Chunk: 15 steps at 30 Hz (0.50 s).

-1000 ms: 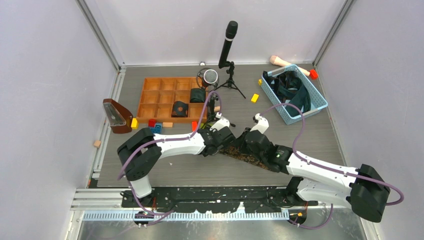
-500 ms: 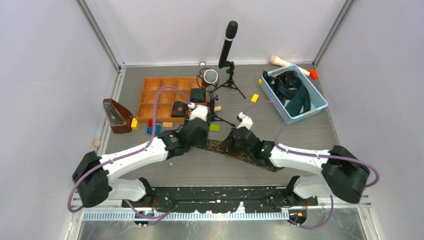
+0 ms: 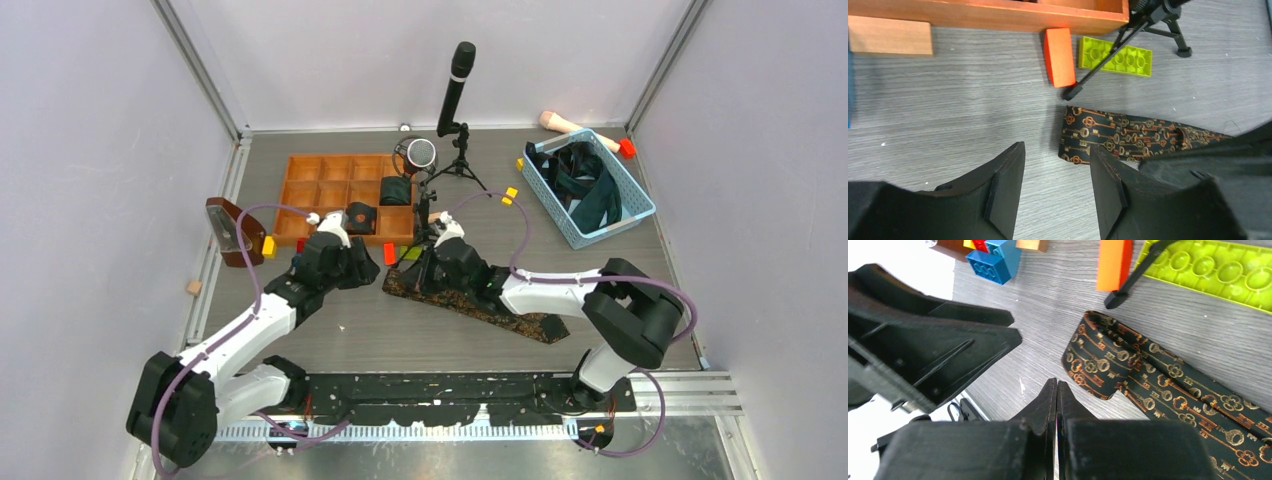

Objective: Roll the ties
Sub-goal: Roll the tie at the center of the board.

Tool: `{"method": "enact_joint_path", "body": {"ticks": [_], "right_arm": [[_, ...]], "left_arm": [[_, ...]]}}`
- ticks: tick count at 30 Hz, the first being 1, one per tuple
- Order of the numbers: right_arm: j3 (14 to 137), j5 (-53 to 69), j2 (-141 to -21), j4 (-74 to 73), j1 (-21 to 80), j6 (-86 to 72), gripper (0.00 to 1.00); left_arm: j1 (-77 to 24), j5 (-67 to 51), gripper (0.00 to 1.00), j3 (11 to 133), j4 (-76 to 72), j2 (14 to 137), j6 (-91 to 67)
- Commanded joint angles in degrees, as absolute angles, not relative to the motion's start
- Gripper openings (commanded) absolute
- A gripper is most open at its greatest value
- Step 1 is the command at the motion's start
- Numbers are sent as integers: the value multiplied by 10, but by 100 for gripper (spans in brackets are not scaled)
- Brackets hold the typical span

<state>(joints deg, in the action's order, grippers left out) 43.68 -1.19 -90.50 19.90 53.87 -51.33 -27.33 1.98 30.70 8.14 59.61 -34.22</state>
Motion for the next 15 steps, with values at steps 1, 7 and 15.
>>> {"method": "enact_joint_path", "body": {"ticks": [1,7,15], "right_arm": [[450,-48,-930,215,541,-569,0],[459,-31,-960,215,541,-580,0],[459,-29,-974,211,541,-584,0]], "left_arm": [[-266,-36,52,290,12,577,-360],[-266,-48,52,288,3,602,-362],[-266,-61,52,283,-29,638,-362]]}}
